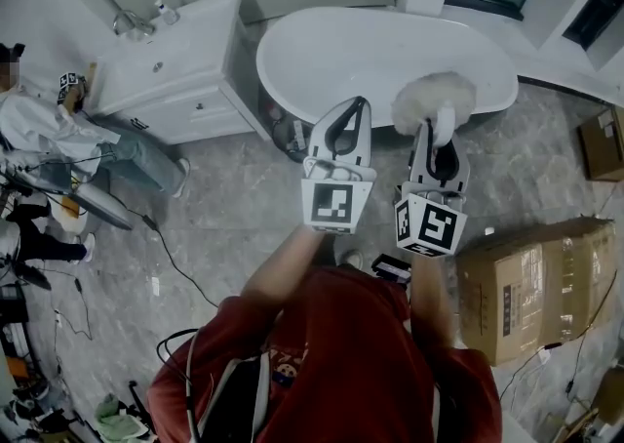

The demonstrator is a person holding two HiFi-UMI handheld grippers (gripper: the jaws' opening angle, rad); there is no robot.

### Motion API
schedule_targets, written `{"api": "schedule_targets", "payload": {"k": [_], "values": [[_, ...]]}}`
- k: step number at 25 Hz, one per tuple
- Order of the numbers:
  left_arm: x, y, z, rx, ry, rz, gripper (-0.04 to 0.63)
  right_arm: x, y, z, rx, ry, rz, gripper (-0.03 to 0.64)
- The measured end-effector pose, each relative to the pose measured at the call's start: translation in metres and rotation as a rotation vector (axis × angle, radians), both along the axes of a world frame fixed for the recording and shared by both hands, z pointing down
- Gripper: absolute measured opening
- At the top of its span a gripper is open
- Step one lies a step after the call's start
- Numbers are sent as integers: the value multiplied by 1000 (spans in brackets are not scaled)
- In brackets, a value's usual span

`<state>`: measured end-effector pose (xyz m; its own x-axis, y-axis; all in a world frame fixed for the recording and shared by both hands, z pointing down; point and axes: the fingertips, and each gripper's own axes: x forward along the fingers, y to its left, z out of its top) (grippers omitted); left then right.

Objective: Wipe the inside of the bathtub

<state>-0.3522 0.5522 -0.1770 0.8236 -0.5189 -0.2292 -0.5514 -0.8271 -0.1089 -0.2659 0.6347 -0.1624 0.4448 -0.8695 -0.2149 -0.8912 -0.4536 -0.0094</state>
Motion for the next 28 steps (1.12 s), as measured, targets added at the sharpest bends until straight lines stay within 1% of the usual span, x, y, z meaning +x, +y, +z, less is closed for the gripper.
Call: {"api": "schedule_targets", "payload": {"k": [3,7,11,14,16,19,22,28], "values": [[2,-5,3,-2,-5,-6,17,3,-4,1,-4,9,-3,92],[7,-14,1,-12,27,-14,17,10,-15,3,-9,19,-6,92],[16,-31,2,-24,41,-16,17,19,-32,5,-14,24,-6,92],[26,-47,3,-19,50,-16,17,30,-48,7,-13,29,-3,92],[35,-62,7,-12,48,-14,17,39,-62,9,-15,36,-3,92],[51,-87,14,8,24,-6,17,52,-86,12,-23,48,-5,92],[65,-114,15,-15,40,-15,17,67,-114,15,-31,42,-11,92],[88,-184,21,-4,15,-45,17,92,-187,22,-56,34,-47,92]]}}
